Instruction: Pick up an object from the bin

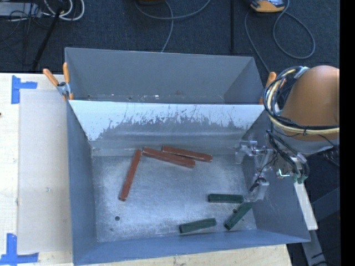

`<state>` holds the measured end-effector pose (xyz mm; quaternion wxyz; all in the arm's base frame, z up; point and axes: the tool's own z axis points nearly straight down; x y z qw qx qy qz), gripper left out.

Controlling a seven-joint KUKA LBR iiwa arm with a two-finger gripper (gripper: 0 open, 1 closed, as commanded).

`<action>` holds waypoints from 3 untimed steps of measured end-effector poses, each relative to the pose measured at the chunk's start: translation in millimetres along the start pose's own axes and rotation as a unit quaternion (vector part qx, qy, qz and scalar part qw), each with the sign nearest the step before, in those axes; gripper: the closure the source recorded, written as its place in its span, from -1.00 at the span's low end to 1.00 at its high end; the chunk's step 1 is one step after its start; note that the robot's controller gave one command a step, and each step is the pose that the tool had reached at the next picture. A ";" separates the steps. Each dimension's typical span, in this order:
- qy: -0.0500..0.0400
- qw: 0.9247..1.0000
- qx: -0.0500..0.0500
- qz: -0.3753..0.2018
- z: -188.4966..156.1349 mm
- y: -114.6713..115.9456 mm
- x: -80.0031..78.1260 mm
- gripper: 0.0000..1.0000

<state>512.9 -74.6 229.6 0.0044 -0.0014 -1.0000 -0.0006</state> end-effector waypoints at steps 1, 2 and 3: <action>0.000 0.998 0.000 0.067 91.9 -28.5 31.8 -1.00; 0.000 0.999 0.000 0.045 163.6 -18.4 21.9 -1.00; -0.004 0.999 -0.001 0.042 157.9 -16.8 19.0 1.00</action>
Offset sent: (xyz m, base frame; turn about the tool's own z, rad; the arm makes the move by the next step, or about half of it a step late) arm -0.0306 -0.0282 -0.0876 0.1333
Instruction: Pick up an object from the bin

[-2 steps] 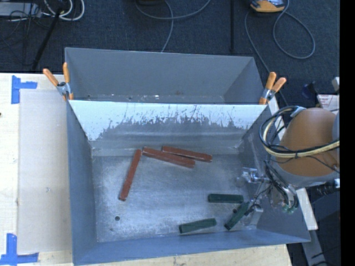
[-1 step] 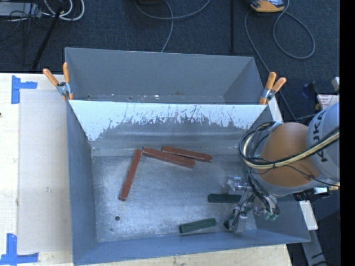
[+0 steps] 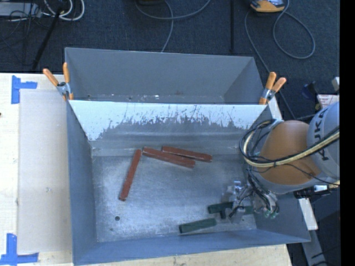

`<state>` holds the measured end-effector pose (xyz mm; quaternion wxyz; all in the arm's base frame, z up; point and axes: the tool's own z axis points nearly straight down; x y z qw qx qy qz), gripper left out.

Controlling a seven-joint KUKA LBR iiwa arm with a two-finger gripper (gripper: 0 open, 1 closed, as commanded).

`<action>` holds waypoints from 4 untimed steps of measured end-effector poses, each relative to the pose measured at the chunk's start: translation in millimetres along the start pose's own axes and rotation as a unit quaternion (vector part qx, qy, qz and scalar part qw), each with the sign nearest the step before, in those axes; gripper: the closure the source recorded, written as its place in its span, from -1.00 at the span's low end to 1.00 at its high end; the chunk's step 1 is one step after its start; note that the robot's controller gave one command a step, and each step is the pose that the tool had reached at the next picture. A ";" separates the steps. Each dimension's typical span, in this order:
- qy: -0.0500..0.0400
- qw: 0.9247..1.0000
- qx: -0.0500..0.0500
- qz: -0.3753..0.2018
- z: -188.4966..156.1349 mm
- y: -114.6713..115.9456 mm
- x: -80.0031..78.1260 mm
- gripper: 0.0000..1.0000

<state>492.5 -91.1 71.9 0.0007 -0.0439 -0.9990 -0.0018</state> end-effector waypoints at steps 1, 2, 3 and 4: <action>-0.005 1.000 0.002 0.008 -136.2 -3.7 7.3 1.00; -0.001 1.000 0.002 0.007 -132.0 -3.3 8.5 -1.00; -0.003 0.999 0.001 -0.044 -6.3 38.9 24.1 -1.00; -0.001 0.999 0.002 -0.044 -8.6 38.0 24.8 1.00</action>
Offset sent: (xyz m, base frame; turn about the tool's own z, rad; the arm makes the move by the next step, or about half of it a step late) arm -0.0092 -0.0039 0.1325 0.0209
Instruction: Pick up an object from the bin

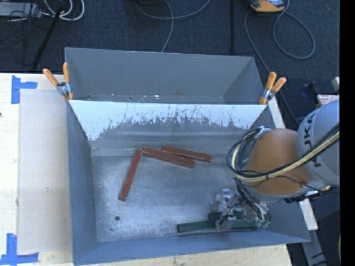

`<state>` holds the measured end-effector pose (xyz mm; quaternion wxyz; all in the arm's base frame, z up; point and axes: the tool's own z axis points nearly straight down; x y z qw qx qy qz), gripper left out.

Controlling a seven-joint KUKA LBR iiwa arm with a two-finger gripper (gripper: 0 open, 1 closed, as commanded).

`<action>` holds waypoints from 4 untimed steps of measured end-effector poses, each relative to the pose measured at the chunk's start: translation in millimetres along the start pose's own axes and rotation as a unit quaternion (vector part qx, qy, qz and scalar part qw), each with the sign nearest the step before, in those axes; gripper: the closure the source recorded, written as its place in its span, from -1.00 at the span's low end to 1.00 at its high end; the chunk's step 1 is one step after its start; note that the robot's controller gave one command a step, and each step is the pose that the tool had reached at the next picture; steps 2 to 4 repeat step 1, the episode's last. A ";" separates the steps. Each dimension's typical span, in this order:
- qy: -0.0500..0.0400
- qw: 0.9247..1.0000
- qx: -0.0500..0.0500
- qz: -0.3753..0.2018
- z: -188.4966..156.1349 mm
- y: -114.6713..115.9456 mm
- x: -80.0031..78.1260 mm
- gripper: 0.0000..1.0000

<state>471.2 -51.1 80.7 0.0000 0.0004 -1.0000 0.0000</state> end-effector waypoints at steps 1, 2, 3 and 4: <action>-0.005 1.000 0.000 0.023 -172.0 38.1 -13.8 1.00; -0.005 1.000 0.000 0.023 -172.0 38.1 -13.8 1.00; -0.005 1.000 0.000 0.023 -172.0 38.1 -13.8 1.00; -0.005 1.000 0.000 0.023 -172.0 38.1 -13.8 1.00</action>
Offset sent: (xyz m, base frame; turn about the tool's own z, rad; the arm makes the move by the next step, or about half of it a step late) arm 0.0117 0.0370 0.1680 0.0498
